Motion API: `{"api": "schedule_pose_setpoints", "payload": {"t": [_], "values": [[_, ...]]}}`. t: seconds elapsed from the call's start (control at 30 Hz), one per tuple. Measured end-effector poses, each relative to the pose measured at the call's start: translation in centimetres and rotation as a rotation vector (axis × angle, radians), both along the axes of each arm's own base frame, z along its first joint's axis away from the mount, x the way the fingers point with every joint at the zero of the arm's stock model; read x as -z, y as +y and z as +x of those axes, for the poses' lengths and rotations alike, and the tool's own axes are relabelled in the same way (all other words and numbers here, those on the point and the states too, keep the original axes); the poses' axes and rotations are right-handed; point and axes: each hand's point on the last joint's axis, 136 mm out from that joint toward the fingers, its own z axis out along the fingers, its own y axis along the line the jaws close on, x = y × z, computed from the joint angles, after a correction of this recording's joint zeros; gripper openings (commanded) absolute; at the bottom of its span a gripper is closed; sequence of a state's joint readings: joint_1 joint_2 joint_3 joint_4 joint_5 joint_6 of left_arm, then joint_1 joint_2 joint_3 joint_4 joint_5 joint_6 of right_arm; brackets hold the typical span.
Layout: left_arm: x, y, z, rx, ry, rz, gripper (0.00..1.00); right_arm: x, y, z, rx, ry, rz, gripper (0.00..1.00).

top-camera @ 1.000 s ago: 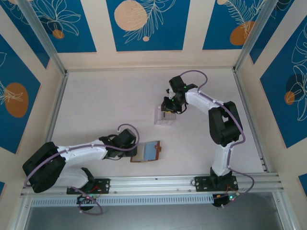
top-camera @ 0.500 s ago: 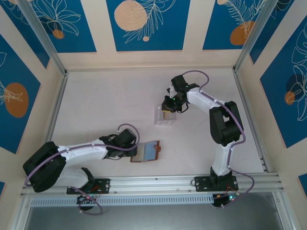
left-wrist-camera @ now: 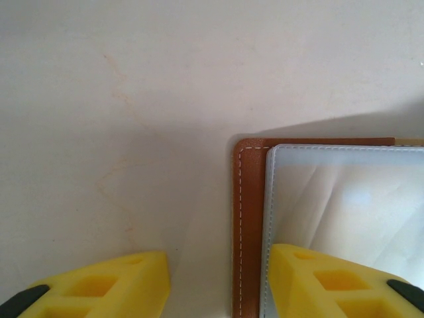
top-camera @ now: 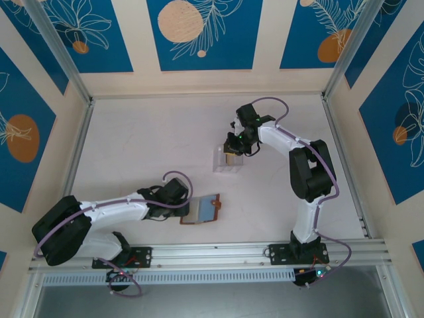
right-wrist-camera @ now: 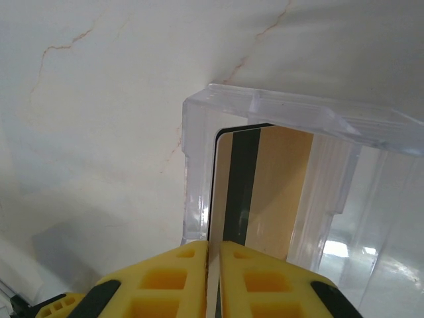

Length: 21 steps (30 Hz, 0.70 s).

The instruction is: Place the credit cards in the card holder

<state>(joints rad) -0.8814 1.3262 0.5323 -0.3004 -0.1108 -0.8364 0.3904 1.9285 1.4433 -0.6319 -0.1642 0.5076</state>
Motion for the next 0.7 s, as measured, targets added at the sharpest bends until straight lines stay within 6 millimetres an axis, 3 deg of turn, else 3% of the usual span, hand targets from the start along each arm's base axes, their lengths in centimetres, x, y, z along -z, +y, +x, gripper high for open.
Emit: {"api": "schedule_pose_setpoints", "payload": {"t": [0.7], "values": [[0.03, -0.02, 0.03, 0.0, 0.007, 0.009, 0.46, 0.02, -0.08, 0.04, 0.001, -0.041, -0.071, 0.1]]}}
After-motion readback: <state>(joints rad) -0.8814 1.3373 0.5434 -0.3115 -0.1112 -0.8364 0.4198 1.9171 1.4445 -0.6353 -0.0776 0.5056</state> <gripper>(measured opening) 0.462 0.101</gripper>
